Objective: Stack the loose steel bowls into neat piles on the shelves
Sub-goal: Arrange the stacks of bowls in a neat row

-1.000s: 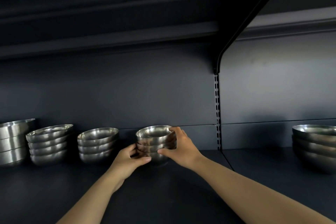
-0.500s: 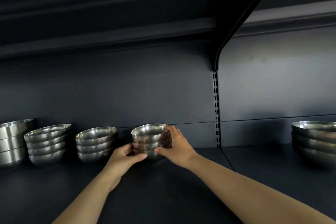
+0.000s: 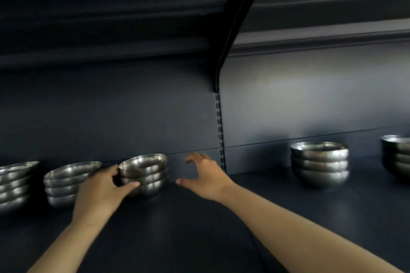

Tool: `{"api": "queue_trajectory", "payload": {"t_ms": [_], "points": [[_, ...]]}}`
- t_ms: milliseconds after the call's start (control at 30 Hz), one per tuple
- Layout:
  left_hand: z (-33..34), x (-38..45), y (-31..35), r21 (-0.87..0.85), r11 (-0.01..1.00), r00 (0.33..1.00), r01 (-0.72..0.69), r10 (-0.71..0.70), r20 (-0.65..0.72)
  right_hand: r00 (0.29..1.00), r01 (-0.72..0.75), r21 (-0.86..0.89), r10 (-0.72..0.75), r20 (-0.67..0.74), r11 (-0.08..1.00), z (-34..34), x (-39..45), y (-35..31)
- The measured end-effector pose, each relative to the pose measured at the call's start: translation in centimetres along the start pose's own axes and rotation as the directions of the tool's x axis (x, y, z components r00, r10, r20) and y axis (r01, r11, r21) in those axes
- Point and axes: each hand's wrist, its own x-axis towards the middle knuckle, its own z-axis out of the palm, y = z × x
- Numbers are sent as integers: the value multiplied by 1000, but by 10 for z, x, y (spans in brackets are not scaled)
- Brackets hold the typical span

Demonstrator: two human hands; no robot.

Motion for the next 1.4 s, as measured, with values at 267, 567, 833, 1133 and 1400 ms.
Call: {"api": "queue_trajectory", "payload": {"t_ms": [267, 567, 833, 1133, 1400], "points": [[11, -64, 119, 230, 911, 916, -341, 267, 301, 999, 11, -308, 2, 43, 951, -113, -87, 31], [43, -136, 243, 225, 882, 864, -413, 302, 403, 999, 21, -352, -7, 39, 936, -213, -162, 80], [60, -171, 304, 208, 871, 854, -446, 343, 392, 1000, 14, -323, -11, 12, 946, -265, -196, 112], [70, -165, 330, 233, 836, 836, -497, 389, 388, 1000, -4, -353, 6, 4, 936, -286, -194, 127], [102, -142, 345, 201, 881, 860, -429, 330, 389, 999, -48, -303, 45, -16, 952, -294, -168, 166]]}}
